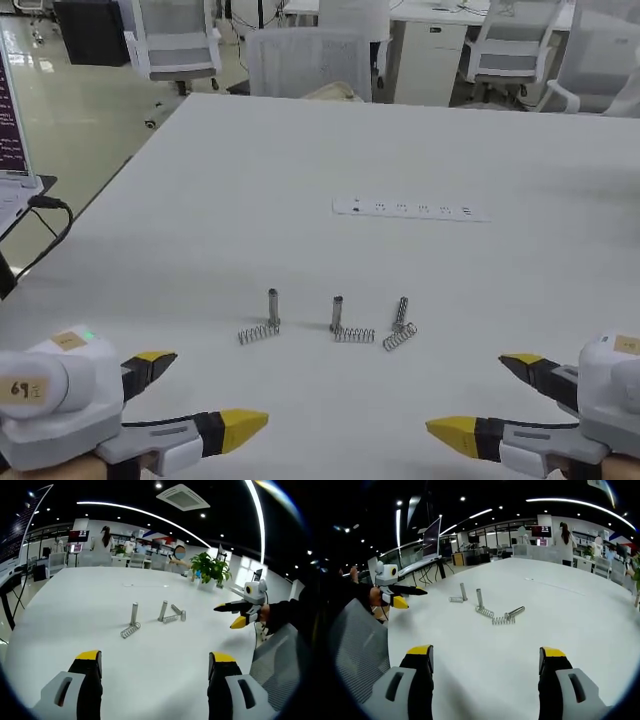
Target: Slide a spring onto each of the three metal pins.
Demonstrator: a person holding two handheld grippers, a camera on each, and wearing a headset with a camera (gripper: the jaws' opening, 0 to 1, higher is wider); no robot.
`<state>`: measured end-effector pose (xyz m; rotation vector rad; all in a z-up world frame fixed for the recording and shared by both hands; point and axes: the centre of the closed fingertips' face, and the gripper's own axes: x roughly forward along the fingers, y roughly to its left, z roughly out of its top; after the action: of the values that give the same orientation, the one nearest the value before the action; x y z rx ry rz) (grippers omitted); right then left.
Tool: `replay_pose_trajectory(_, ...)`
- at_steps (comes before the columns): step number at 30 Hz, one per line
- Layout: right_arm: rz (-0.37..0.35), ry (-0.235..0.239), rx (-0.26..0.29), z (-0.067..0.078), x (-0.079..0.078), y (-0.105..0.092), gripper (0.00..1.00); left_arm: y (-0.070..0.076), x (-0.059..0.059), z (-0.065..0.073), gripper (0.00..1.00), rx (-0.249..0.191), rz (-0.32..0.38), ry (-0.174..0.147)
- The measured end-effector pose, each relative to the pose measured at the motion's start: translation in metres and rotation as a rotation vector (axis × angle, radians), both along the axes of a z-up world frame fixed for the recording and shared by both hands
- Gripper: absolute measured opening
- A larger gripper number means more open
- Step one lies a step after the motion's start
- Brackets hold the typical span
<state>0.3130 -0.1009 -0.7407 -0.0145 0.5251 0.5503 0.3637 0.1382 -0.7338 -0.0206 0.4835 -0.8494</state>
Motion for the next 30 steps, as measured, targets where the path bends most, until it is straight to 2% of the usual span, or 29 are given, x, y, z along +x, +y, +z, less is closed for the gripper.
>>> replay_pose_trajectory(30,-0.002,0.009,-0.001,-0.0020,-0.0004,-0.0012,0.85,-0.0029,-0.0018,0.0014,0.85,-0.002,-0.003,0.001)
